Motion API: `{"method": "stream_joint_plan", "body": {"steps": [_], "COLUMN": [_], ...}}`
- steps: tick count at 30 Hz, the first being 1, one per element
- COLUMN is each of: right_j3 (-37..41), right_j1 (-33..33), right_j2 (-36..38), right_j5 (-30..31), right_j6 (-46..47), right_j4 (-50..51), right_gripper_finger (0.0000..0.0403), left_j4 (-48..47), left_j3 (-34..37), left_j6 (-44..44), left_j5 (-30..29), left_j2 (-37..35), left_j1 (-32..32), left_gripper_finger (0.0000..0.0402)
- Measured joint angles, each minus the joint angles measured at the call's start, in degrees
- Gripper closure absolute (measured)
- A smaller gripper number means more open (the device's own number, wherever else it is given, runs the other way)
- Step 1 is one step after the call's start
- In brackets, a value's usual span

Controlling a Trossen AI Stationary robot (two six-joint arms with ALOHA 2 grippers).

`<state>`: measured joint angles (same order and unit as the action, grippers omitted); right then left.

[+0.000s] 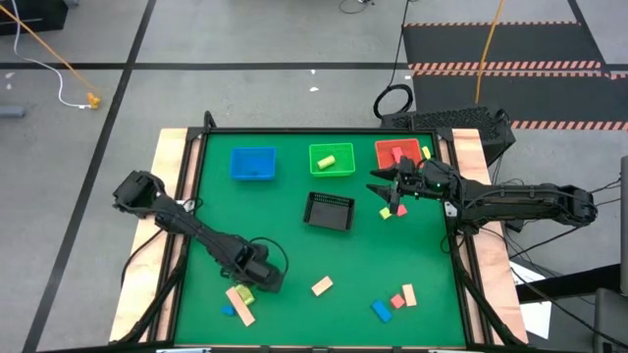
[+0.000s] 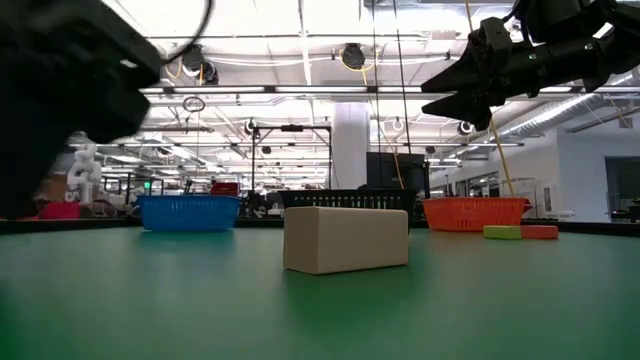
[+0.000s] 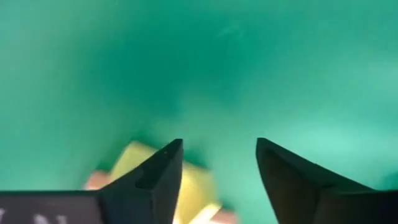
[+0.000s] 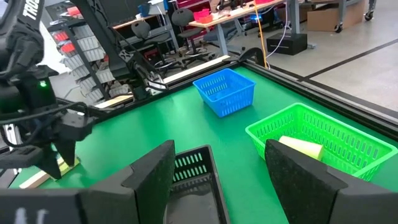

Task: Sort & place blocks by color
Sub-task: Put the bottom green block into the green bin

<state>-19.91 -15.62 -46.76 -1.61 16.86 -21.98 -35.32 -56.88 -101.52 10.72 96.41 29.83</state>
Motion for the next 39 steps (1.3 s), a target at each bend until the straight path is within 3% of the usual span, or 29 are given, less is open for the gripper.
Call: {"method": "stream_joint_plan", "body": {"steps": [9,13,24,39], "right_j3": [0.0,0.0,0.0,0.0], "right_j1": [0.0,0.0,0.0,0.0], "right_j2": [0.0,0.0,0.0,0.0], "right_j5": [0.0,0.0,0.0,0.0], "right_j6": [0.0,0.0,0.0,0.0], "right_j4": [0.0,0.0,0.0,0.0], "right_gripper_finger": [0.0163,0.0163,0.0163,0.0163], "left_j4": [-1.4,-2.3,-5.6,-0.5], "left_j3": [0.0,0.0,0.0,-0.4], "left_j6": [-1.7,-2.7,-6.7,-3.6], "left_j5": [-3.7,-4.4,-6.8,-11.3], "left_j2": [-2.1,-2.1,-2.1,-1.6], "left_j1": [7.6,9.9,13.4,11.2], "left_gripper_finger": [0.0063,0.0028,0.0061,0.0066]}}
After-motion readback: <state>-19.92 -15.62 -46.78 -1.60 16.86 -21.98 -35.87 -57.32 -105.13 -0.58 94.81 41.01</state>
